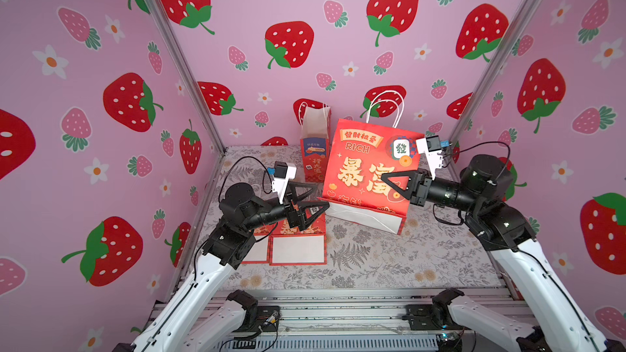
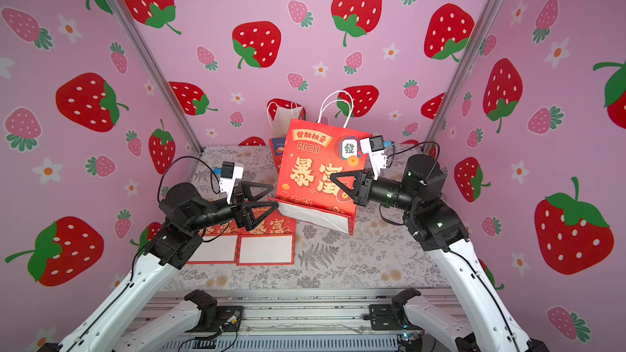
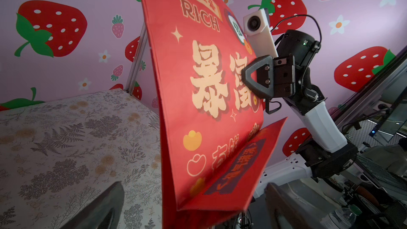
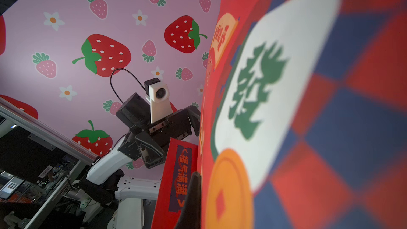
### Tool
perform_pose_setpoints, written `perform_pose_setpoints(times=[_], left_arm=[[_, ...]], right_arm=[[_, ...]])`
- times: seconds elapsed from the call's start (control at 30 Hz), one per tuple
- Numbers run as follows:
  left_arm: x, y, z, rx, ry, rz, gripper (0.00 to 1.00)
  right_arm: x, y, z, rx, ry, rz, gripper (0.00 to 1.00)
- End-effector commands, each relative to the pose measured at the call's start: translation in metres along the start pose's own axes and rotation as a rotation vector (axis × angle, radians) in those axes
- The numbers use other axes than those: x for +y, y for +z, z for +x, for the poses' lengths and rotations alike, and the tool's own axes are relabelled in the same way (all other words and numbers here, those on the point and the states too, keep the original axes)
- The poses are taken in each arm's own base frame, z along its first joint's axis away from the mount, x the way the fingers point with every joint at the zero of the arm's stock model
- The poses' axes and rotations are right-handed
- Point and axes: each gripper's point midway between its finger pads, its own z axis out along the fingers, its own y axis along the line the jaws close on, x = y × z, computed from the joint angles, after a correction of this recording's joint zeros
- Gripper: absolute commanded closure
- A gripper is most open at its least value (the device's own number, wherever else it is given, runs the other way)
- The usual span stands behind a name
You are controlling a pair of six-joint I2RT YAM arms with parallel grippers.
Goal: Put away the paper bag
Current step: Press the paper bag.
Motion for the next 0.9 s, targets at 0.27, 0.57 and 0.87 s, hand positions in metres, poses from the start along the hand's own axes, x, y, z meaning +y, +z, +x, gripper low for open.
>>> perform_pose_setpoints(times=[0.27, 0.57, 0.87], left_arm=[[-0.016, 0.004, -0.013, -0.051, 0.04, 0.116, 0.07], [-0.03, 0.004, -0.014, -0.041, 0.049, 0.171, 0.62], [-0.023, 0.006, -0.012, -0.034, 0.03, 0.14, 0.93]], right_arm=[[0.025, 0.018, 0.004, 0.117, 0.106, -0.255, 1.0], [0.027, 0.025, 0.011, 0.101, 0.069, -0.285, 1.0], [0.019, 0.034, 0.028, 0.124, 0.029, -0.229, 0.53]])
